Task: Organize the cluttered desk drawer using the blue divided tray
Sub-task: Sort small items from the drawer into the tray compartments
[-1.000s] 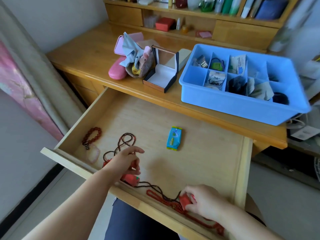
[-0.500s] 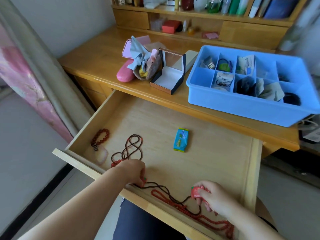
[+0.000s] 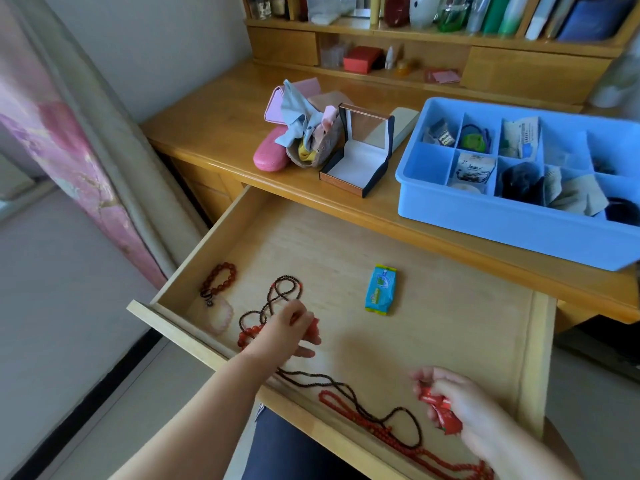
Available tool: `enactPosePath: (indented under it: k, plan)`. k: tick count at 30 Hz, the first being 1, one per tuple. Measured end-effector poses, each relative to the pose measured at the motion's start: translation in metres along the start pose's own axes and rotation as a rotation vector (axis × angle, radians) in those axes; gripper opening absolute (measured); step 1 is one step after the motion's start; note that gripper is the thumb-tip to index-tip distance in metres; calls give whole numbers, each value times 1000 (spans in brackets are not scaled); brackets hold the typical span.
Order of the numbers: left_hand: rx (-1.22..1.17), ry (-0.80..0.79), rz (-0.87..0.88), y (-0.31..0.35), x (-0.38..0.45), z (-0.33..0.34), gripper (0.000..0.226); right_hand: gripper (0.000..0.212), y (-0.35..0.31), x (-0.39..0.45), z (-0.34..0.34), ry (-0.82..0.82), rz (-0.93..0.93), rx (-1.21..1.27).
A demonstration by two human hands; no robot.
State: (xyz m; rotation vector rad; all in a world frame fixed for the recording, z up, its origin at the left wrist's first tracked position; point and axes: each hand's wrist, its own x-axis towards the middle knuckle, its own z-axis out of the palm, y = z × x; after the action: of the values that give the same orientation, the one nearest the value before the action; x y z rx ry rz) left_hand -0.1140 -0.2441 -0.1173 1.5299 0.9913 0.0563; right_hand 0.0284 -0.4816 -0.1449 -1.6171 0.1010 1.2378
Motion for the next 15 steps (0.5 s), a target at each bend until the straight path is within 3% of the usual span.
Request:
enactPosePath:
  k: [2, 5, 9, 11, 13, 15]
  plan:
    - [-85, 191, -48, 3, 7, -26, 15, 30, -4, 3, 0, 23, -30, -30]
    - [384, 379, -67, -1, 22, -75, 17, 22, -9, 6, -3, 47, -74, -75]
    - [1119, 225, -224, -13, 36, -93, 22, 15, -12, 8, -8, 71, -86, -138]
    - [1204, 82, -280, -19, 40, -76, 26, 14, -12, 8, -8, 78, -79, -139]
    - [1204, -28, -196, -20, 39, -52, 24, 13, -13, 6, -7, 74, -64, -105]
    - [1153, 16, -80, -14, 32, -32, 21, 12, -14, 5, -7, 62, -51, -32]
